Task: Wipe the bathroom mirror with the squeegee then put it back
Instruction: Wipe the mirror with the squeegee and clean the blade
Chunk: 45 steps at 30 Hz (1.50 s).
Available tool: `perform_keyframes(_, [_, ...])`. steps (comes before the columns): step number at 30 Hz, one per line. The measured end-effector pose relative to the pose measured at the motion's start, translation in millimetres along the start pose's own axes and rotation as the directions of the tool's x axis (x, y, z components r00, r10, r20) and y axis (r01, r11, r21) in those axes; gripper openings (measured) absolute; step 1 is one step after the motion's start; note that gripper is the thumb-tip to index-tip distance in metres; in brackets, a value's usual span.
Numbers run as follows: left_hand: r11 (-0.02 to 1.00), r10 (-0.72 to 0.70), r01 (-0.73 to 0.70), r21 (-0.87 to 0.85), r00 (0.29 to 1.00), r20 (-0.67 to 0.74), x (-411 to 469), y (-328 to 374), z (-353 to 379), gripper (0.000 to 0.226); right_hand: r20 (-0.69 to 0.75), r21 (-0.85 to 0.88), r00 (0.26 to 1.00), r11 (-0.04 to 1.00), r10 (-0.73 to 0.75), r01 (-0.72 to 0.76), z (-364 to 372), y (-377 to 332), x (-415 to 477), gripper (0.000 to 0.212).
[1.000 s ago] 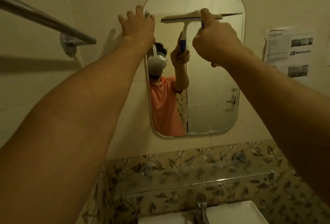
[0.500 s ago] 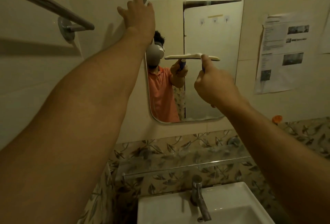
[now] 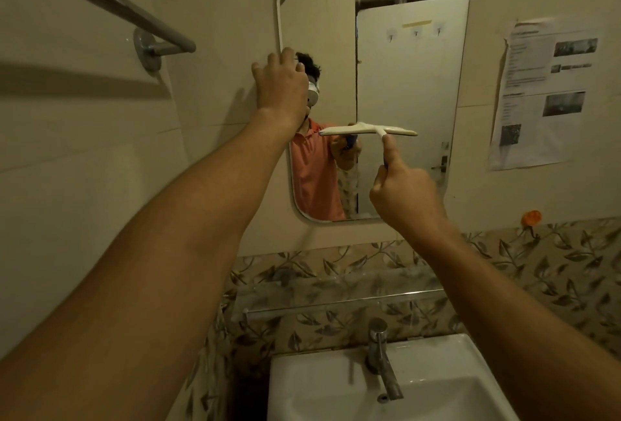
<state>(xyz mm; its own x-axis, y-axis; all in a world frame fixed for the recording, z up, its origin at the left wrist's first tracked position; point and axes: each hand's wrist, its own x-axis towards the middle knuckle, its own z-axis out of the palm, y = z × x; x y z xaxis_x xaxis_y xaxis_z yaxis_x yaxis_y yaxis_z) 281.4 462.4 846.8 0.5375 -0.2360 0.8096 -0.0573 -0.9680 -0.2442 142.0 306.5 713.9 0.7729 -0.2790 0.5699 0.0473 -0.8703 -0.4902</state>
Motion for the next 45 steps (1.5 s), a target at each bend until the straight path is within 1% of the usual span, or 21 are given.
perform_keyframes(3, [1.0,0.002,-0.002,0.009,1.0,0.001,1,0,2,0.063,0.018,-0.007,1.0,1.0,0.01,-0.01,9,6,-10,0.069])
perform_keyframes(8, [1.0,-0.019,0.019,-0.011,1.0,-0.018,2,3,4,0.057,0.058,-0.016,0.998,0.999,0.034,-0.033,24,18,-27,0.071])
perform_keyframes(10, [0.999,-0.021,0.02,-0.026,1.0,-0.017,1,3,4,0.058,0.065,-0.045,0.997,0.998,0.05,-0.047,34,25,-36,0.074])
perform_keyframes(14, [0.999,-0.027,0.027,-0.045,1.0,-0.005,0,3,4,0.062,0.076,-0.046,0.994,0.996,0.08,-0.076,51,39,-53,0.073])
perform_keyframes(16, [0.999,-0.026,0.025,-0.044,1.0,-0.005,-1,3,3,0.063,0.105,-0.071,0.99,0.994,0.092,-0.085,57,44,-63,0.073])
perform_keyframes(19, [0.998,-0.028,0.029,-0.05,1.0,0.005,-1,3,0,0.062,0.178,-0.05,0.977,0.993,0.114,-0.107,65,54,-76,0.074])
perform_keyframes(23, [0.998,-0.031,0.033,-0.058,0.999,0.032,-2,4,-2,0.061,0.275,-0.022,0.943,0.982,0.188,-0.189,77,79,-85,0.066])
perform_keyframes(27, [0.998,-0.031,0.032,-0.057,0.999,0.027,-2,3,0,0.064,0.272,0.025,0.95,0.986,0.151,-0.164,58,90,-91,0.06])
perform_keyframes(30, [0.999,-0.032,0.033,-0.043,0.999,0.015,-1,3,5,0.066,0.204,0.076,0.974,0.99,0.103,-0.121,22,79,-74,0.061])
perform_keyframes(34, [0.999,-0.047,0.047,-0.022,0.999,0.008,1,7,2,0.055,0.029,0.078,1.0,0.997,0.007,-0.01,-39,48,-15,0.057])
perform_keyframes(36, [0.998,-0.056,0.056,-0.008,0.998,0.018,1,9,-1,0.052,-0.06,0.09,0.998,0.995,-0.031,0.037,-71,29,21,0.054])
perform_keyframes(38, [0.998,-0.064,0.064,0.006,0.998,0.03,1,11,-3,0.054,-0.127,0.069,0.99,0.995,-0.068,0.077,-101,11,57,0.054])
perform_keyframes(40, [0.997,-0.07,0.07,0.018,0.997,0.041,0,13,-4,0.055,-0.167,0.073,0.982,0.992,-0.09,0.103,-124,-5,89,0.054])
perform_keyframes(43, [0.997,-0.079,0.078,0.024,0.996,0.03,0,15,-6,0.051,-0.219,0.078,0.969,0.988,-0.111,0.131,-155,-26,125,0.053])
perform_keyframes(45, [0.997,-0.073,0.071,0.042,0.997,0.037,1,15,-6,0.054,-0.246,0.073,0.96,0.985,-0.132,0.154,-170,-38,140,0.05])
